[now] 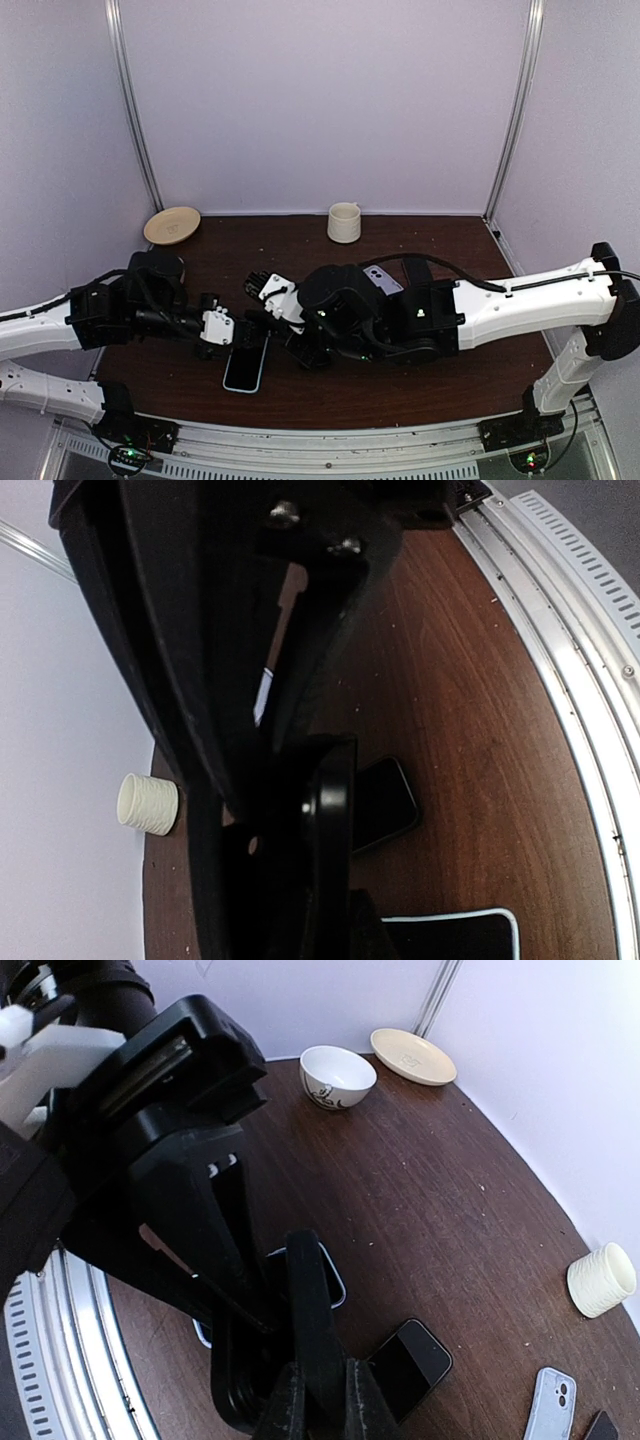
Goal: Take the phone out of the phone case
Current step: Remove the phone case from the phone.
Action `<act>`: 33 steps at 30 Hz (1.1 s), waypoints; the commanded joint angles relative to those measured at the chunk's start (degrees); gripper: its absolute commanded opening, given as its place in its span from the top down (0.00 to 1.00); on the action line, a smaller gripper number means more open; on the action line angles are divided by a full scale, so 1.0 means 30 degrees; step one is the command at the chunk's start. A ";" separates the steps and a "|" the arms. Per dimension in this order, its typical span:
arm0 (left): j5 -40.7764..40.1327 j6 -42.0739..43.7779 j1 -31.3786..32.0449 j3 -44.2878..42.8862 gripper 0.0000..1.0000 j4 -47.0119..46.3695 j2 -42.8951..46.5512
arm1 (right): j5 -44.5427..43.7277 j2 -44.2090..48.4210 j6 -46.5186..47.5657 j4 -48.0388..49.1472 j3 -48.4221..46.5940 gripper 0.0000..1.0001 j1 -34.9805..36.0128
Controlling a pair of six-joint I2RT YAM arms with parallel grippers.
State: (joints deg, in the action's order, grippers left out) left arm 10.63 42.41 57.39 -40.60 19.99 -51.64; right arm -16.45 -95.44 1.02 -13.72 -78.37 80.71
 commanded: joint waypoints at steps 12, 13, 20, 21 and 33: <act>-0.4123 -0.0006 -0.0173 -0.0489 1.00 -0.4645 0.0664 | -0.2322 0.1414 -0.2697 0.0842 0.1191 1.00 0.0184; -0.4293 -0.0067 -0.0173 -0.0513 1.00 -0.4649 0.0620 | -0.2392 0.1547 -0.2707 0.0850 0.1281 1.00 0.0171; -0.5332 -0.0236 -0.0176 -0.0747 1.00 -0.4588 0.0346 | -0.2490 0.2252 -0.2639 0.0932 0.1616 1.00 0.0144; -0.5537 -0.0293 -0.0188 -0.0788 1.00 -0.4583 0.0316 | -0.2501 0.2384 -0.2618 0.0905 0.1691 1.00 0.0139; -0.8031 -0.0358 -0.0208 -0.0910 1.00 -0.4936 -0.0139 | -0.3556 0.4041 -0.2273 0.0564 0.2711 1.00 0.0028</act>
State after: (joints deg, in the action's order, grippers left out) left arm -4.10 41.78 57.47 -40.62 14.13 -51.79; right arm -26.65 -86.37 -4.67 -10.96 -70.81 80.51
